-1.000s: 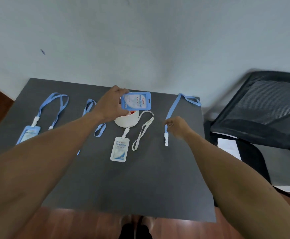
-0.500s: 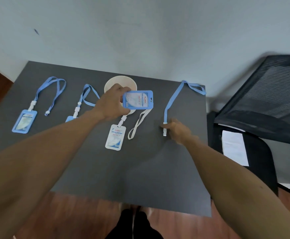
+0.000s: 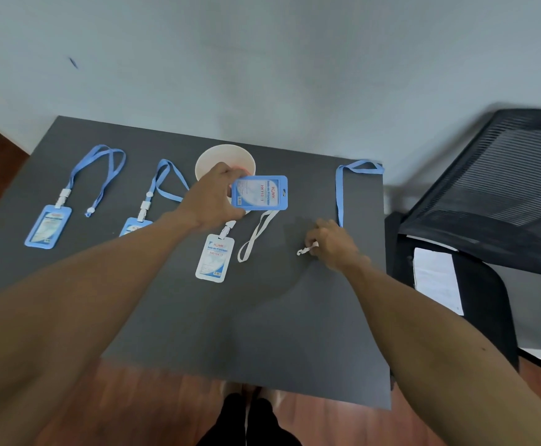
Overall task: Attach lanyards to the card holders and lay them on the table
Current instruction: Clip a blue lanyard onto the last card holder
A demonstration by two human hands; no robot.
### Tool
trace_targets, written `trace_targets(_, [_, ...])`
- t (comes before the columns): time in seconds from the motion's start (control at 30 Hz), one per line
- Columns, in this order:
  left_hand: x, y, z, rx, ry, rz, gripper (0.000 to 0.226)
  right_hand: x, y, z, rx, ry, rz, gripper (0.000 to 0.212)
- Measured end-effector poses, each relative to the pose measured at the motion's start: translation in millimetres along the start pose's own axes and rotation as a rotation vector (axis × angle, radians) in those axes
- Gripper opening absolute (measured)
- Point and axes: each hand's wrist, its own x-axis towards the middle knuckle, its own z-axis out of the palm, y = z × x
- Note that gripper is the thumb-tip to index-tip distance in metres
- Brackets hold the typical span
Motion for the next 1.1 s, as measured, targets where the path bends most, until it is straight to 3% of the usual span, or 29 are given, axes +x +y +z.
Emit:
trace_targets(0.4, [11, 26, -36, 0.036, 0.055, 0.062, 0.073, 5, -30, -94, 0.180, 0.125, 0.172, 0.008])
trace_targets(0.67, [17, 43, -59, 0.047, 0.054, 0.106, 0.075, -5, -51, -178, 0.486, 0.158, 0.102, 0.013])
trace_targets(1.1, [20, 51, -70, 0.084, 0.091, 0.109, 0.080, -10, -63, -205, 0.548, 0.221, 0.055, 0.015])
